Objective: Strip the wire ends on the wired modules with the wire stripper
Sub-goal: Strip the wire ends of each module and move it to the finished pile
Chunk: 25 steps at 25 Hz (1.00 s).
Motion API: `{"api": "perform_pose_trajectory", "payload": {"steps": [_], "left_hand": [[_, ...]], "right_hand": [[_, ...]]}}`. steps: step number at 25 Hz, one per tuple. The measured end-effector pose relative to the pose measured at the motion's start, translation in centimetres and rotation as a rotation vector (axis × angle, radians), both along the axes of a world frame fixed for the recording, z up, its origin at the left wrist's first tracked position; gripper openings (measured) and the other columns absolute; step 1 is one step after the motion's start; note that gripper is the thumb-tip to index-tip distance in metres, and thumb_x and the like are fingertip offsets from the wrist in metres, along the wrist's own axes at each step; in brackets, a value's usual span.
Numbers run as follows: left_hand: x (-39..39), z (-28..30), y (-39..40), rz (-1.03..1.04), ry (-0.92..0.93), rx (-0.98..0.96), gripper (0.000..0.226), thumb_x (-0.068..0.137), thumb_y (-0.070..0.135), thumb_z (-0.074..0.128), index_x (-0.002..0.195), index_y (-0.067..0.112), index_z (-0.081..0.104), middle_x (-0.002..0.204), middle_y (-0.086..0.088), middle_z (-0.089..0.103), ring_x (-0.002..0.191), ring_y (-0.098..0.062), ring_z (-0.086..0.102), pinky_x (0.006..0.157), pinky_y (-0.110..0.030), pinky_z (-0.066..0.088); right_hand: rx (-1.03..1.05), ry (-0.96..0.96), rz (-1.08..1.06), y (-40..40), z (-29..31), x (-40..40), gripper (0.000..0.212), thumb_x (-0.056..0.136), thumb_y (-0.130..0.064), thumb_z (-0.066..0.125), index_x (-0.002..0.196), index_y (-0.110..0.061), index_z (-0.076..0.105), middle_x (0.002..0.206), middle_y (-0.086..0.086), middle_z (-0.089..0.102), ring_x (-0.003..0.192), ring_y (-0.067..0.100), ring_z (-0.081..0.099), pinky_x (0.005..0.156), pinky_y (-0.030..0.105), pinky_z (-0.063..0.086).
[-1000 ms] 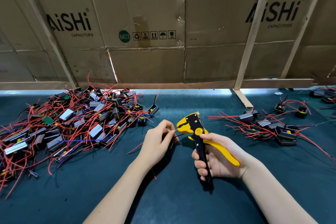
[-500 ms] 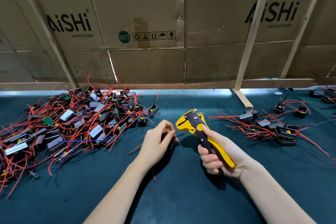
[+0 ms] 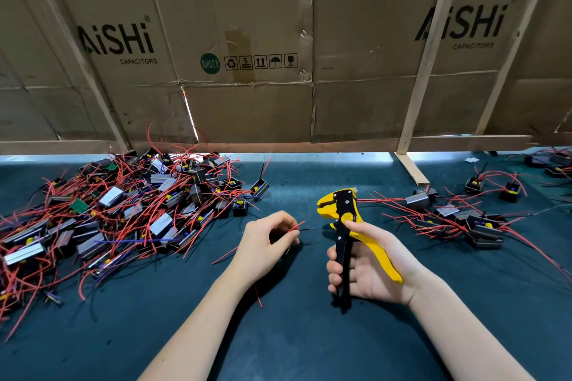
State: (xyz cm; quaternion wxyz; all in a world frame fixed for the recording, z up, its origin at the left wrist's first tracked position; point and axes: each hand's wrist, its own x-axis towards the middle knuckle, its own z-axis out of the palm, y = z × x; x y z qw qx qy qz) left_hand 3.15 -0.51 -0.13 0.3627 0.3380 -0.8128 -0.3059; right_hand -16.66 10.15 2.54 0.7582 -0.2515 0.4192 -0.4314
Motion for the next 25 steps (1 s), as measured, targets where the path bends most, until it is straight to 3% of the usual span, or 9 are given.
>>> {"api": "perform_pose_trajectory", "payload": {"steps": [7,12,19,23,25], "left_hand": [[-0.06,0.24,0.08,0.052,0.11,0.128,0.011,0.091,0.009,0.063,0.085,0.017,0.063,0.071,0.003,0.071,0.07,-0.021,0.065,0.063,-0.023,0.052],[-0.17,0.25,0.11,0.076,0.115,0.145,0.01,0.092,0.009,0.063,0.085,0.017,0.063,0.072,0.003,0.072,0.07,-0.015,0.066,0.064,-0.013,0.047],[-0.11,0.33,0.14,0.059,0.122,0.154,0.009,0.092,0.01,0.063,0.085,0.017,0.063,0.072,0.003,0.072,0.071,-0.02,0.065,0.063,-0.015,0.048],[-0.02,0.26,0.03,0.051,0.122,0.146,0.011,0.093,0.011,0.063,0.085,0.018,0.063,0.073,0.003,0.072,0.072,-0.022,0.065,0.065,-0.022,0.052],[0.04,0.18,-0.05,0.05,0.117,0.149,0.01,0.093,0.012,0.063,0.085,0.019,0.063,0.073,0.003,0.072,0.072,-0.024,0.065,0.066,-0.027,0.054]], "right_hand": [[0.026,0.027,0.159,-0.19,0.0,-0.57,0.052,0.081,-0.052,0.059,0.084,0.0,0.06,0.077,0.017,0.055,0.067,0.032,0.057,0.074,0.043,0.054],[-0.004,0.076,0.235,-0.15,0.13,-0.55,0.053,0.081,-0.055,0.056,0.08,-0.003,0.062,0.074,0.014,0.054,0.065,0.03,0.056,0.073,0.041,0.053],[0.031,0.146,0.19,-0.17,0.24,-0.23,0.062,0.084,-0.068,0.048,0.071,-0.009,0.057,0.062,0.006,0.046,0.05,0.021,0.048,0.058,0.032,0.05],[0.055,0.178,0.033,-0.54,0.25,-0.32,0.058,0.077,-0.07,0.05,0.058,-0.015,0.052,0.05,-0.004,0.032,0.035,0.009,0.03,0.038,0.023,0.034],[0.062,0.149,0.003,-0.5,0.16,-0.55,0.058,0.077,-0.069,0.051,0.059,-0.014,0.052,0.05,-0.004,0.032,0.035,0.009,0.03,0.038,0.023,0.034]]}}
